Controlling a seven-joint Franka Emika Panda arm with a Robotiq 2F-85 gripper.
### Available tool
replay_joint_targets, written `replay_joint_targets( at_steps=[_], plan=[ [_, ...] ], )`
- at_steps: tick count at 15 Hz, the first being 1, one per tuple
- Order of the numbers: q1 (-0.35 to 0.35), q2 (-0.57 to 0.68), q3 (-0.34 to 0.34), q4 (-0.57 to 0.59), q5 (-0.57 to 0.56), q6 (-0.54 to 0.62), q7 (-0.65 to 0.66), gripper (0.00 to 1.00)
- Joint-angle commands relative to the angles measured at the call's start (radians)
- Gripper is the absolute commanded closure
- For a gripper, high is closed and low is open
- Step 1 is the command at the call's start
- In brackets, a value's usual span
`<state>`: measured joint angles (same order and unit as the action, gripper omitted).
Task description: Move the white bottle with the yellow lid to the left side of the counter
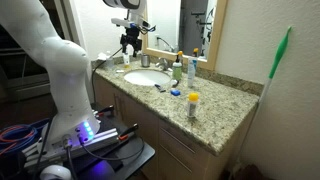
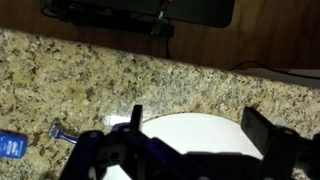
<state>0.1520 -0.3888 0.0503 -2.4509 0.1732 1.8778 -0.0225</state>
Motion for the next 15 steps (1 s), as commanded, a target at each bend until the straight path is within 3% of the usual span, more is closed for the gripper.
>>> replay_joint_targets(
  at_steps=[1, 2, 3, 7, 8, 10, 13, 14, 15],
  plan=[
    [-0.014, 0.000, 0.012, 0.001, 0.004, -0.002, -0.004, 0.00],
    [-0.014, 0.000, 0.012, 0.001, 0.004, -0.002, -0.004, 0.00],
    [-0.022, -0.031, 0.025, -0.033, -0.007, 0.102, 0.028, 0.00],
    [-0.033, -0.078, 0.049, -0.092, 0.016, 0.301, 0.187, 0.00],
    [-0.028, -0.114, 0.081, 0.045, -0.002, 0.177, 0.290, 0.00],
    [-0.050, -0.155, 0.097, 0.086, -0.019, 0.166, 0.395, 0.00],
    [-0.083, -0.220, 0.129, 0.229, -0.009, 0.056, 0.583, 0.00],
    [-0.062, -0.197, 0.116, 0.153, -0.001, 0.134, 0.491, 0.00],
    [-0.074, -0.223, 0.125, 0.193, 0.000, 0.095, 0.534, 0.00]
  ],
)
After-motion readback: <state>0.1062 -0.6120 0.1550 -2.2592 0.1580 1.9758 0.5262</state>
